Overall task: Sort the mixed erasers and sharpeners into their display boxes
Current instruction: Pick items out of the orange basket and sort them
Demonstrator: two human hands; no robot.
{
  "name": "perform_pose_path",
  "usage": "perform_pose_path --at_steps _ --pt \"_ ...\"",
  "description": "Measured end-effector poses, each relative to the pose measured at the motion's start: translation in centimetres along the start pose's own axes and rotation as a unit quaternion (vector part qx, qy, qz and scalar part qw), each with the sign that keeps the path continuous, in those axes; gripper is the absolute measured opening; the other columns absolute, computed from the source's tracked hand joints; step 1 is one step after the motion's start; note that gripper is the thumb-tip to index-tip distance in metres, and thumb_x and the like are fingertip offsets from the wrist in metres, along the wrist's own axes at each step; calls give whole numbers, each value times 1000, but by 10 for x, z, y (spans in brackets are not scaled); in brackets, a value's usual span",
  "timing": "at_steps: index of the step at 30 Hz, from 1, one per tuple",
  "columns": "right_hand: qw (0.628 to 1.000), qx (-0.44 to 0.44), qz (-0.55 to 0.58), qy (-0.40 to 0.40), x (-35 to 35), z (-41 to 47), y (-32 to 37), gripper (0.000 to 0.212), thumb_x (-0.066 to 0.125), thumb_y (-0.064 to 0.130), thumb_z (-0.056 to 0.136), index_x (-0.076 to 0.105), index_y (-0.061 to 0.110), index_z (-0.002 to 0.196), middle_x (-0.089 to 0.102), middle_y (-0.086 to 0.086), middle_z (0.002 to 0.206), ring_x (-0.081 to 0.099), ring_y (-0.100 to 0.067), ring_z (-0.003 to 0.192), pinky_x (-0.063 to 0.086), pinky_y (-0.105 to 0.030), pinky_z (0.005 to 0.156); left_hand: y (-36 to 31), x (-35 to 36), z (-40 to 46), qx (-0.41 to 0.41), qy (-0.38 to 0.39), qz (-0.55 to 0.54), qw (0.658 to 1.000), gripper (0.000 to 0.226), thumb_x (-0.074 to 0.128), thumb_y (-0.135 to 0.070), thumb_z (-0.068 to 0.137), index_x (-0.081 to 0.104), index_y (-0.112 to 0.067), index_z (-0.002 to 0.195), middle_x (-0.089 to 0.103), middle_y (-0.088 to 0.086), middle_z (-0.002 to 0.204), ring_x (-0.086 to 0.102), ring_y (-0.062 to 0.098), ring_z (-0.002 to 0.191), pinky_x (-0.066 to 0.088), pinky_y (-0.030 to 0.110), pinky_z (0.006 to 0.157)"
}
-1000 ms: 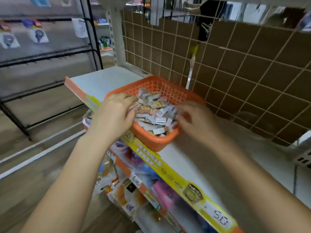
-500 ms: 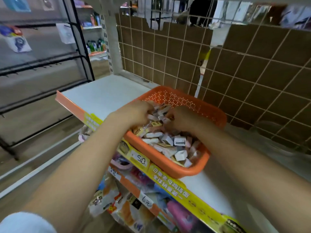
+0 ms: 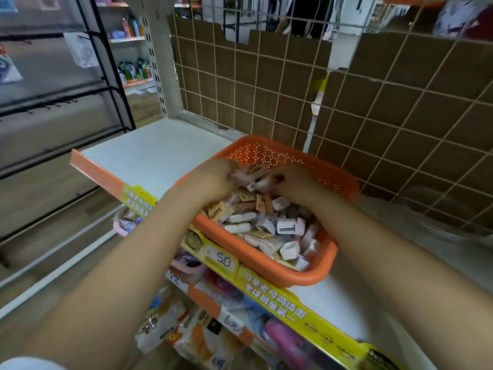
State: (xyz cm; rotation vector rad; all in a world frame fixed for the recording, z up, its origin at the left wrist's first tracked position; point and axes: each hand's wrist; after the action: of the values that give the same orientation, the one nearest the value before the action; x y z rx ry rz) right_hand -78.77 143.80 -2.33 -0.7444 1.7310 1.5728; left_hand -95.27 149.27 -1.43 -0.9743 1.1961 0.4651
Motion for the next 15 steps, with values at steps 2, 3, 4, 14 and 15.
perform_pose_path --at_steps 2,3,4,14,15 --pt "998 7 38 -43 -6 -5 0 8 65 23 84 62 18 89 57 5 80 54 -14 75 35 -20 56 0 -2 -4 -3 -38 -63 997 18 48 -12 91 59 -9 105 58 12 87 56 26 79 34 29 58" --pt "995 13 72 -61 -10 -8 1 7 65 22 84 61 18 87 55 6 78 53 -13 74 37 -21 59 1 -3 -5 2 -59 -94 994 14 50 -12 91 60 -6 99 58 12 84 56 27 78 36 31 58" --pt "989 19 123 -77 -13 -12 3 7 66 21 83 60 20 86 57 6 80 55 -13 76 42 -22 63 1 -5 -7 4 -76 -131 988 13 51 -13 91 61 -5 96 61 12 84 57 26 78 39 31 61" --pt "900 27 432 -55 -34 -83 3 44 56 -14 78 55 23 102 64 -5 100 67 -22 90 58 -33 71 -27 -8 -52 -24 -64 -577 814 28 59 4 83 57 -13 105 70 0 73 67 14 64 52 19 48" --pt "886 24 460 -49 -36 -91 1 44 53 -16 78 56 21 102 65 -6 100 67 -23 90 58 -32 71 -32 -8 -55 -15 -53 -585 809 31 58 7 82 56 -12 106 70 1 75 67 14 65 52 19 47"
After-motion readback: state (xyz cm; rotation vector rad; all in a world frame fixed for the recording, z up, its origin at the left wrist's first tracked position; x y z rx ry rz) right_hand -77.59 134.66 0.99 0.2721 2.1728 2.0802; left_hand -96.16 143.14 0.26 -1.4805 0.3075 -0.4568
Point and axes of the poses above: each hand's wrist, its own z-axis towards the middle knuckle, its own x-axis out of the palm, y = z × x
